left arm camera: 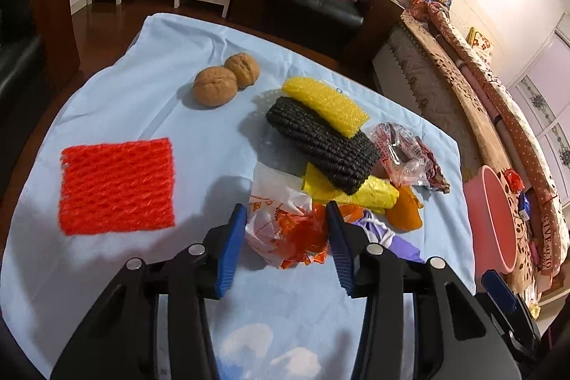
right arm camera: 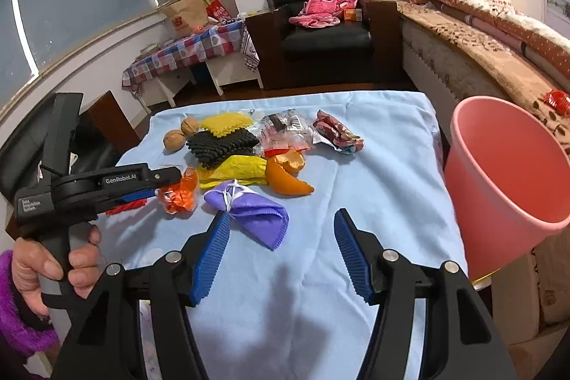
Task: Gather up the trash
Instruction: 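Grasp the purple cloth bundle with the right gripper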
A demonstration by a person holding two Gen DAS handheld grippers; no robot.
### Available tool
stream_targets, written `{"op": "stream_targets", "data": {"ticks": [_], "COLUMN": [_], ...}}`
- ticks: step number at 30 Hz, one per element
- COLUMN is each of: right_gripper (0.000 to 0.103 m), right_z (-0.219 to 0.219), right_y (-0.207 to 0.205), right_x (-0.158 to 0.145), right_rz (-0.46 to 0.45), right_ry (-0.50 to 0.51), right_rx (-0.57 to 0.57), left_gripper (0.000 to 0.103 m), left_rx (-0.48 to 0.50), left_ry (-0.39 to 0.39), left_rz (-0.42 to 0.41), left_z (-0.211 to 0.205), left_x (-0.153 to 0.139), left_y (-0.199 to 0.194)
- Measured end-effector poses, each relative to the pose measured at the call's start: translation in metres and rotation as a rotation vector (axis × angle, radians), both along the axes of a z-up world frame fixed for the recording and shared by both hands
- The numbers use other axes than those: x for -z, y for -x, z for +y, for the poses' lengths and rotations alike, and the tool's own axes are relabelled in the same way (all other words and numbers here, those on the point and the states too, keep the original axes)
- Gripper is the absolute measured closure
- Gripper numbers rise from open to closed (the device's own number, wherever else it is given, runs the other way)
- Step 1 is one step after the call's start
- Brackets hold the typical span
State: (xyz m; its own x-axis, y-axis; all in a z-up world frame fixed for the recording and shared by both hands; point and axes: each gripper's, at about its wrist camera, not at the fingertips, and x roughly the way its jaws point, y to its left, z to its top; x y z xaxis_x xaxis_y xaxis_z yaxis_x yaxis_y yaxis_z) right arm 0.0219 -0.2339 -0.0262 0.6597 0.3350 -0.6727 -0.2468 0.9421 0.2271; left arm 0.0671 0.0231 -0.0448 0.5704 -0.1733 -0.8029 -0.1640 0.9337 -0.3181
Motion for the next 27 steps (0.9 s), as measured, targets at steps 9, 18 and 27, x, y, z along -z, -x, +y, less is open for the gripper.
{"op": "stream_targets", "data": {"ticks": [9,18,27], "right_gripper": [0.043,0.043,0.040], "right_z": [-0.008,-0.002,-0.015], "right_y": [0.004,-0.005,-0.021], "right_x": [0.000,0.015,0.029], "right_rz": [-0.003,0.024,0.062], "right_ry": [-0.025,-0.040,-0.080], "right_rx": [0.026,-0.025,-0.015], "left_gripper": [0.058,0.057,0.057], "left_rx": [0.017,0.040,0.070], "left_ry": [-0.030,-0.069,-0.045], "left_rz": [-0.043,-0.099,-0.111], "left_z": [-0.005,-0.001,0.004], "left_x": [-0.016,-0.027,-0.023], "left_y": [0.015,0.032,0.038]}}
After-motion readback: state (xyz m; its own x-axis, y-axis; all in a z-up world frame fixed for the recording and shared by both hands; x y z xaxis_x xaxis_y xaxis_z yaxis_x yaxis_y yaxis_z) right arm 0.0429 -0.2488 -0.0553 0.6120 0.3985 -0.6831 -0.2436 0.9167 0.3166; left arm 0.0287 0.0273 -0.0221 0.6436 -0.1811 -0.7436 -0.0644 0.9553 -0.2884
